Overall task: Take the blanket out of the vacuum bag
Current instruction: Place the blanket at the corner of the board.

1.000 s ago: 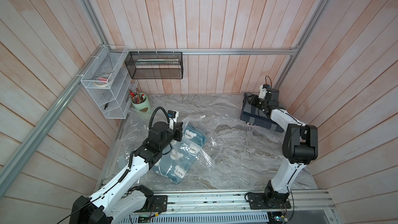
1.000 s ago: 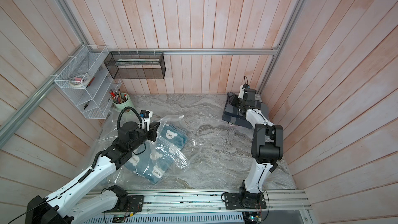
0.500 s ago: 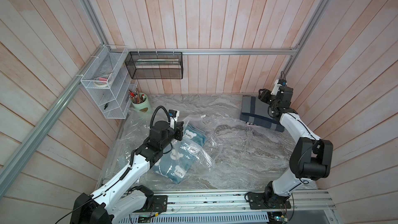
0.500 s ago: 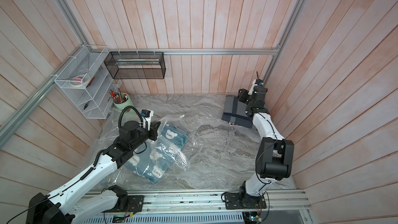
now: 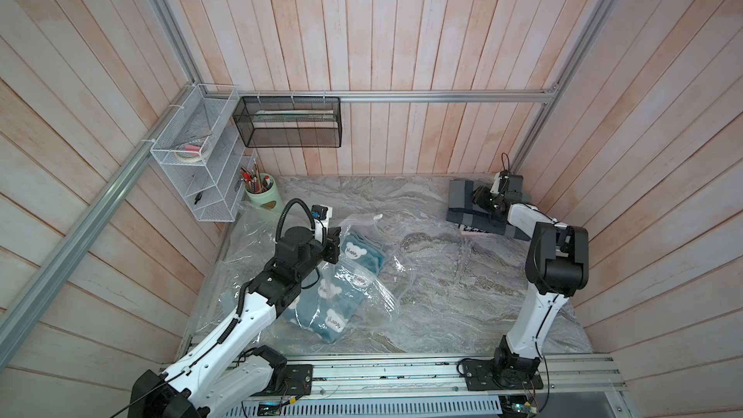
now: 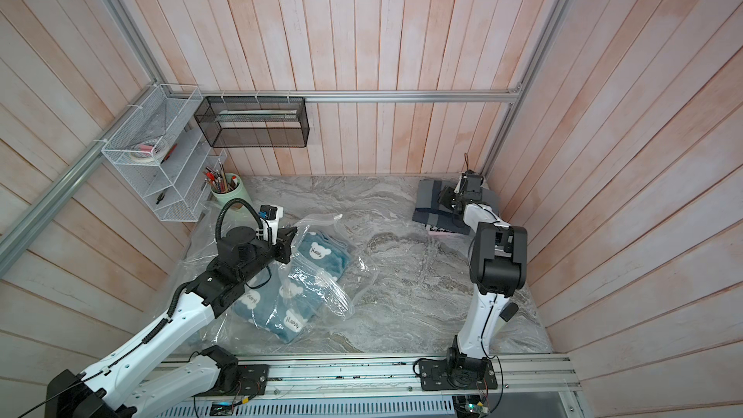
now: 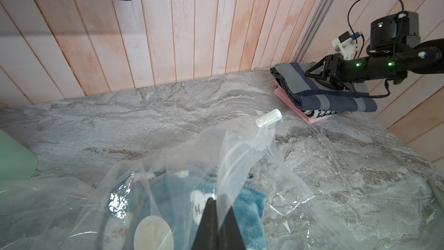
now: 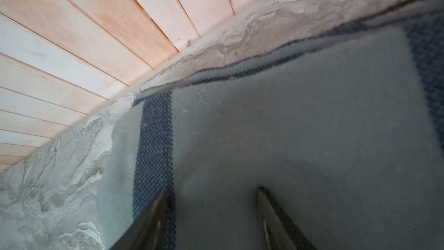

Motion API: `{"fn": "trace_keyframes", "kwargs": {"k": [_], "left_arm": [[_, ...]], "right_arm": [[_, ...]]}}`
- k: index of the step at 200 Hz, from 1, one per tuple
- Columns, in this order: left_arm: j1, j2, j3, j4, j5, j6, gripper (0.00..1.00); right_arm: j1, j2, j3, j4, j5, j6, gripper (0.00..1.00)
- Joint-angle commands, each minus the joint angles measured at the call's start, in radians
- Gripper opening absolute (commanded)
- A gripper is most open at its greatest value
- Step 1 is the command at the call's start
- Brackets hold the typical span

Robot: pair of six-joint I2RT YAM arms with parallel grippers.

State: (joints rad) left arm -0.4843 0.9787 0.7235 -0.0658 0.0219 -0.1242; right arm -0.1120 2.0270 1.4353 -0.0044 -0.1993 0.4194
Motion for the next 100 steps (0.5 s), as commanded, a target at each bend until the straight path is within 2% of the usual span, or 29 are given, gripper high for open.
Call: {"fn": "trace_keyframes", "kwargs": {"k": [1,26,50,100], "left_arm": [[0.006,-0.029,0.035,-0.024,-0.017,0.010,0.00],[0.006,-0.033,0.044,-0.044,-0.020,0.015,0.00],[0.006,-0.030,0.058,-0.052,-0.014,0.016,0.00],[0.006,-0.009,0.097,-0.055,0.024,0.029,0.00]], "right_arm": [[0.005,0.064,0.064,-0.035,-0.024,0.008,0.60],[0.005,0.107,0.133,-0.065,-0.018,-0.010,0.60],[0.005,0.082,0.118,-0.034,-0.021,-0.020,0.61],[0.026,-0.228,-0.147,0.143,0.041,-0.036,0.60]]}}
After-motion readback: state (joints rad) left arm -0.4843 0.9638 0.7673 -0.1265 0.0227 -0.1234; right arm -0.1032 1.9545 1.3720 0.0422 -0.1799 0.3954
